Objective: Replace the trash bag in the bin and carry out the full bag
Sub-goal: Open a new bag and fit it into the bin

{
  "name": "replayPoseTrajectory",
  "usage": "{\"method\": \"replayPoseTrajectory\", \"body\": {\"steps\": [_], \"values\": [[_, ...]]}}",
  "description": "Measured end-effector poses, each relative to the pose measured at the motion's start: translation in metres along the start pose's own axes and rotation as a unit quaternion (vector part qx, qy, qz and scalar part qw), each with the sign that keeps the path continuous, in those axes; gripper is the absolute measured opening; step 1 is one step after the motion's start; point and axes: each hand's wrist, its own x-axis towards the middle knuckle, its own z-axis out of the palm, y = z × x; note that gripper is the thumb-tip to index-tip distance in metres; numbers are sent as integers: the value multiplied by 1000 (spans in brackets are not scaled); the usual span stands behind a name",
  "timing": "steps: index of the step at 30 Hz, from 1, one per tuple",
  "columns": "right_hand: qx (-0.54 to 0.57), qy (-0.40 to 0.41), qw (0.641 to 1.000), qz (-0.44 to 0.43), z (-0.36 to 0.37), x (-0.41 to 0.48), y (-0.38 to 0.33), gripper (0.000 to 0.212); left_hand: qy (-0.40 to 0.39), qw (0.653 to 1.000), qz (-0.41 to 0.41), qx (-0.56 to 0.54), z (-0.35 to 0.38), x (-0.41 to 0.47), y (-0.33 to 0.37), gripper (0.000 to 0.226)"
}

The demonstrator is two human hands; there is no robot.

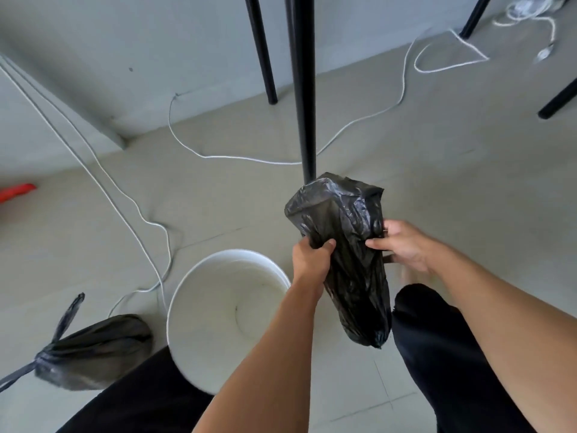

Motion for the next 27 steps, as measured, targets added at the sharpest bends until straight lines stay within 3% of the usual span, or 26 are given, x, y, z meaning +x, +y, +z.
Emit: {"method": "replayPoseTrajectory", "body": {"steps": [6, 14, 16, 20, 22, 27], "values": [[-4, -10, 993, -119, 32, -70, -67, 24, 52, 991, 123, 3, -65, -62, 61, 5], [-71, -49, 971, -223, 125, -133, -109, 28, 56, 969, 197, -139, -179, -139, 84, 17], [-101, -50, 965, -237, 147, -140, -109, 26, 47, 957, 204, -200, -205, -150, 84, 23], [-161, -57, 952, -252, 185, -145, -102, 24, 101, 951, 160, -245, -246, -159, 77, 18], [-163, -76, 951, -253, 197, -146, -100, 31, 109, 955, 152, -230, -258, -161, 70, 23], [-101, -163, 949, -249, 210, -145, -106, 78, 96, 973, 149, -145, -275, -160, 43, 26]]}}
